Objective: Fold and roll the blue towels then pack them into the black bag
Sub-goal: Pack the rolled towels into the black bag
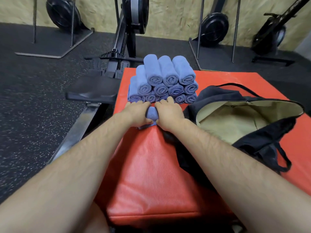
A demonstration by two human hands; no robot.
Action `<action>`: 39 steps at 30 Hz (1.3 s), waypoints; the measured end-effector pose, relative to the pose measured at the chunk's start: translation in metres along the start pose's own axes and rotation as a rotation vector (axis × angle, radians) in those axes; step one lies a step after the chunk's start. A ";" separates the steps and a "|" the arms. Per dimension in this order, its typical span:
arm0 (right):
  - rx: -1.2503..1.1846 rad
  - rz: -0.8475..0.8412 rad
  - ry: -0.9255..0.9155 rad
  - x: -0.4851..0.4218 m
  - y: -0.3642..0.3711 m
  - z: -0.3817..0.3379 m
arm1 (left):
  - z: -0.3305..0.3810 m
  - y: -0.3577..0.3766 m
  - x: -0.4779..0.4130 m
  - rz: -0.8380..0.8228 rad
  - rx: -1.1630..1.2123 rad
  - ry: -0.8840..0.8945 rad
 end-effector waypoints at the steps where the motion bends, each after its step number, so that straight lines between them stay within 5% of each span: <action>1: 0.006 0.021 -0.003 0.001 -0.003 -0.001 | 0.000 -0.004 0.001 0.020 0.030 0.006; 8: -0.134 0.244 0.024 0.026 -0.047 0.006 | 0.006 -0.046 0.032 0.154 0.313 0.034; 12: -0.622 0.442 0.197 0.062 -0.077 0.011 | 0.027 -0.079 0.070 0.364 0.496 -0.068; 17: -1.196 0.318 0.416 0.099 -0.102 0.019 | 0.092 -0.094 0.107 0.423 0.735 -0.001; 21: -1.188 0.329 0.456 0.127 -0.112 0.051 | 0.134 -0.087 0.114 0.229 0.886 0.215; 23: -1.114 0.268 0.478 0.141 -0.113 0.076 | 0.148 -0.086 0.113 0.150 0.763 0.294; 28: -0.722 0.098 0.295 0.176 -0.125 0.129 | 0.177 -0.115 0.103 0.632 0.276 0.489; 31: -0.583 0.000 0.183 0.190 -0.129 0.151 | 0.211 -0.115 0.085 0.445 0.079 0.619; 35: -0.580 -0.007 0.160 0.200 -0.123 0.177 | 0.242 -0.105 0.058 0.144 0.019 0.522; 39: -0.516 -0.046 0.145 0.204 -0.114 0.199 | 0.255 -0.090 0.040 0.114 -0.040 0.526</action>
Point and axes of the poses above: each hand's wrist, its own x-axis away from the middle knuckle, its own y-axis out of the palm, z = x × y, the point moved 3 cm from there along -x, towards the middle knuckle, and after that the axes turned 2 degrees about -x, right-handed, at the moved point
